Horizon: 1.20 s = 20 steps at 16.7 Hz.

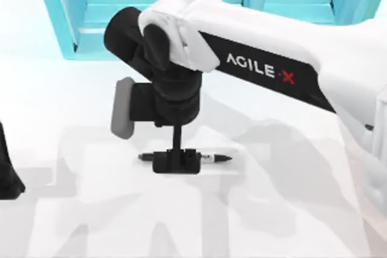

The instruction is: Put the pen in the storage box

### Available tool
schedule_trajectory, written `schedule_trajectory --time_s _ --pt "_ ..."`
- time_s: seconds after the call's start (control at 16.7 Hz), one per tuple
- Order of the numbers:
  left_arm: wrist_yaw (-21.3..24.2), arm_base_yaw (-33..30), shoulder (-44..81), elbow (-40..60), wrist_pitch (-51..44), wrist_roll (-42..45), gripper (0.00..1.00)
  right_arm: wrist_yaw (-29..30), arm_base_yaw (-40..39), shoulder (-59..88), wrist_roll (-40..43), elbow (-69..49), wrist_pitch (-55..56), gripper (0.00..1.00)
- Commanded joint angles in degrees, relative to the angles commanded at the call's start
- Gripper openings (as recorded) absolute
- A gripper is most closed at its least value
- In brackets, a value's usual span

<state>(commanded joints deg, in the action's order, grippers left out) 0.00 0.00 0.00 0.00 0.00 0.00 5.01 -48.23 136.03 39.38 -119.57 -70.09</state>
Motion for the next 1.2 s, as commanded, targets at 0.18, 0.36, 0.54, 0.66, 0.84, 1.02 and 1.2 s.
schedule_trajectory --time_s 0.18,0.36,0.54,0.66,0.84,1.02,1.2 --pt "0.0 0.0 0.0 0.0 0.0 0.0 1.0 0.02 0.24 2.35 0.29 4.18 6.94 1.0" --pt "0.0 0.0 0.0 0.0 0.0 0.0 1.0 0.03 0.53 4.71 0.56 8.51 13.83 1.0" --pt "0.0 0.0 0.0 0.0 0.0 0.0 1.0 0.04 0.62 5.52 0.65 9.91 15.68 1.0" --pt "0.0 0.0 0.0 0.0 0.0 0.0 1.0 0.04 0.62 5.52 0.65 9.91 15.68 1.0" --pt "0.0 0.0 0.0 0.0 0.0 0.0 1.0 0.04 0.62 5.52 0.65 9.91 15.68 0.85" --pt "0.0 0.0 0.0 0.0 0.0 0.0 1.0 0.04 0.62 5.52 0.65 9.91 15.68 0.62" --pt "0.0 0.0 0.0 0.0 0.0 0.0 1.0 0.04 0.62 5.52 0.65 9.91 15.68 0.4"
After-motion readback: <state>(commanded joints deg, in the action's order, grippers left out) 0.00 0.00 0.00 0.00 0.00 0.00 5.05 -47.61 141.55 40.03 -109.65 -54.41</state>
